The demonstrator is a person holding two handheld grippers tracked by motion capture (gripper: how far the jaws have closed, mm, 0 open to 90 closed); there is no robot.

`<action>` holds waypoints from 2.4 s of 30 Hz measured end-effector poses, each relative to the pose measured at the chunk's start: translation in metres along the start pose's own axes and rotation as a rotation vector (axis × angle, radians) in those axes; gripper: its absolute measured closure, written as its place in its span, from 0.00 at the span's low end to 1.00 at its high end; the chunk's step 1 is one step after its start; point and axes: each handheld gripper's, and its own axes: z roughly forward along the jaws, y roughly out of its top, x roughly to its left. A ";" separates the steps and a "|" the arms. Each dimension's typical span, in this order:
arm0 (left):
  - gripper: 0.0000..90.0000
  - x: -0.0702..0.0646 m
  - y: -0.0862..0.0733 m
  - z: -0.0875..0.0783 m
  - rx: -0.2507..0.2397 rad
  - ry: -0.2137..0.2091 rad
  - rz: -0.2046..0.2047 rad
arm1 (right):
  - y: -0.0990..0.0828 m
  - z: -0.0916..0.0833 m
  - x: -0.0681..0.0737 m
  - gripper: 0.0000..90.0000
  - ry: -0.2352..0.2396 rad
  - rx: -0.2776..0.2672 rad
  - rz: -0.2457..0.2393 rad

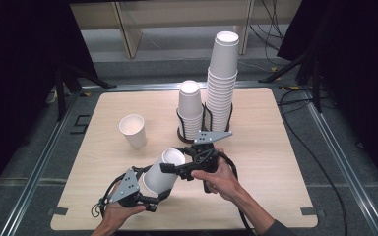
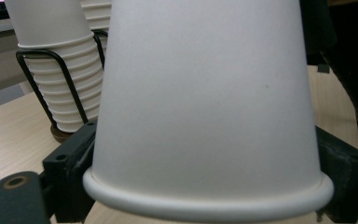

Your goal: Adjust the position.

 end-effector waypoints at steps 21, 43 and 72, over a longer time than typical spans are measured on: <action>0.16 -0.004 0.000 -0.001 0.163 -0.009 0.211 | -0.001 -0.002 0.003 0.19 -0.047 0.345 -0.186; 0.06 -0.002 -0.003 -0.001 0.065 -0.079 0.103 | -0.001 -0.005 0.000 0.27 0.029 0.312 -0.036; 0.14 0.010 -0.001 -0.011 -0.099 -0.112 -0.071 | 0.014 -0.030 -0.004 0.28 0.059 0.192 -0.035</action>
